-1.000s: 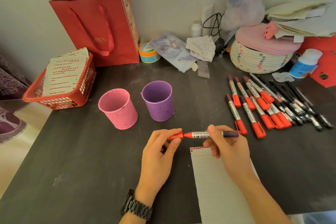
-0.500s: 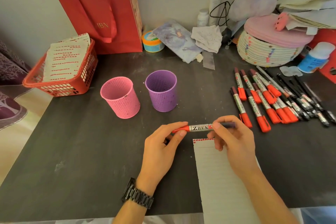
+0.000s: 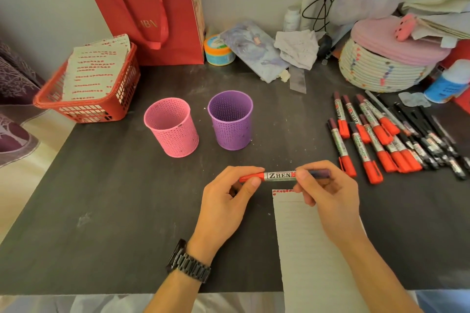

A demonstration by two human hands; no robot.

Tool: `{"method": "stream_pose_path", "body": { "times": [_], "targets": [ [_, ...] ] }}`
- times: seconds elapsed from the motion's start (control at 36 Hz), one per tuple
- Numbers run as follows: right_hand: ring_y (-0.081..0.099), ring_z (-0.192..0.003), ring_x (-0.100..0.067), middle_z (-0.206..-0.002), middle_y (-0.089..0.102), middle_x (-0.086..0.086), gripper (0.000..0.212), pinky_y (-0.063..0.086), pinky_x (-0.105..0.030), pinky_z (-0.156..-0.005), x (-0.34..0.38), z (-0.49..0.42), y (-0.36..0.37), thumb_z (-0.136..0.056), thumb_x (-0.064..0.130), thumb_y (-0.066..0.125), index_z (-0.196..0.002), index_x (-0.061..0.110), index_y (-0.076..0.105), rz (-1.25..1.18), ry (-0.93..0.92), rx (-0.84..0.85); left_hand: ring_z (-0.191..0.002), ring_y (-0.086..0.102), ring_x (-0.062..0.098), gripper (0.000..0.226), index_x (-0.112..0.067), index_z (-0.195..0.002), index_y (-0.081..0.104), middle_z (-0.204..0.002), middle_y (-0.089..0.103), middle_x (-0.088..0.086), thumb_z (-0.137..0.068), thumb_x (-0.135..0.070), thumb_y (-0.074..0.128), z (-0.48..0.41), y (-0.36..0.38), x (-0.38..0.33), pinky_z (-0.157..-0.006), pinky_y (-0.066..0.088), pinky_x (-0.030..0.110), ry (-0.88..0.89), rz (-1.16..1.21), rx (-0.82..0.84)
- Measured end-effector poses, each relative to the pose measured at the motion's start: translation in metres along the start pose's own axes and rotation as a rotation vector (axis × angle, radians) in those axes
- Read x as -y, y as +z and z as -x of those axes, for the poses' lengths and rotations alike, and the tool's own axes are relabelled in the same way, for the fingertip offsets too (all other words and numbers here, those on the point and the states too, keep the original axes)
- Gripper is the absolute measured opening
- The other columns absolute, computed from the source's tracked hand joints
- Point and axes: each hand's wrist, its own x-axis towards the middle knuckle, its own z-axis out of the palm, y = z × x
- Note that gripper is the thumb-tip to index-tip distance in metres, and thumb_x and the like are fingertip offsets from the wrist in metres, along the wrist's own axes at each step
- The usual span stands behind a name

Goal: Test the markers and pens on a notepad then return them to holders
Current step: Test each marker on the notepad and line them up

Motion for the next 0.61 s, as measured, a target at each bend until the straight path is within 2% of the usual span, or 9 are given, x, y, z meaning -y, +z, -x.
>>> {"method": "stream_pose_path", "body": {
  "times": [0.08, 0.25, 0.39, 0.5, 0.61],
  "targets": [
    [0.061, -0.057, -0.009, -0.071, 0.071, -0.004, 0.023, 0.049, -0.015, -0.057, 0.001, 0.001, -0.001, -0.085, 0.035, 0.067, -0.094, 0.014, 0.072, 0.014, -0.003, 0.024, -0.09, 0.061, 0.007, 0.021, -0.055, -0.107, 0.061, -0.102, 0.064, -0.027, -0.09, -0.053, 0.049, 0.0, 0.0, -0.003, -0.071, 0.044, 0.01, 0.002, -0.004, 0.016],
    [0.062, -0.06, -0.01, -0.069, 0.07, -0.004, 0.013, 0.05, -0.018, -0.057, 0.003, 0.004, -0.002, -0.087, 0.029, 0.067, -0.091, 0.017, 0.073, 0.049, -0.004, 0.093, -0.086, 0.059, 0.008, 0.019, -0.049, -0.105, 0.064, -0.099, 0.065, -0.024, -0.091, -0.048, 0.051, -0.002, -0.005, -0.004, -0.07, 0.043, 0.012, -0.031, 0.019, 0.063],
    [0.069, -0.07, -0.012, -0.073, 0.072, 0.005, 0.017, 0.052, -0.015, -0.063, 0.006, 0.004, 0.002, -0.084, 0.035, 0.067, -0.092, 0.021, 0.074, 0.152, -0.05, 0.08, -0.084, 0.059, 0.009, 0.017, -0.049, -0.105, 0.065, -0.099, 0.067, -0.021, -0.093, -0.046, 0.054, -0.003, -0.012, -0.004, -0.07, 0.046, 0.015, -0.081, 0.039, 0.087],
    [0.07, -0.074, -0.011, -0.077, 0.071, 0.013, 0.021, 0.054, -0.014, -0.065, 0.008, 0.008, 0.006, -0.081, 0.041, 0.067, -0.091, 0.024, 0.073, 0.207, -0.128, -0.001, -0.078, 0.059, 0.016, 0.02, -0.049, -0.107, 0.063, -0.096, 0.069, -0.011, -0.096, -0.033, 0.062, -0.004, -0.013, -0.013, -0.07, 0.053, 0.027, -0.163, 0.161, 0.077],
    [0.069, -0.076, -0.01, -0.079, 0.072, 0.017, 0.023, 0.055, -0.015, -0.063, 0.017, 0.009, 0.008, -0.08, 0.048, 0.066, -0.09, 0.029, 0.073, 0.249, -0.178, 0.0, -0.077, 0.064, 0.013, 0.013, -0.042, -0.095, 0.063, -0.092, 0.071, -0.007, -0.092, -0.03, 0.068, -0.004, -0.019, -0.025, -0.071, 0.053, 0.023, -0.202, 0.268, 0.016]
  ]
}}
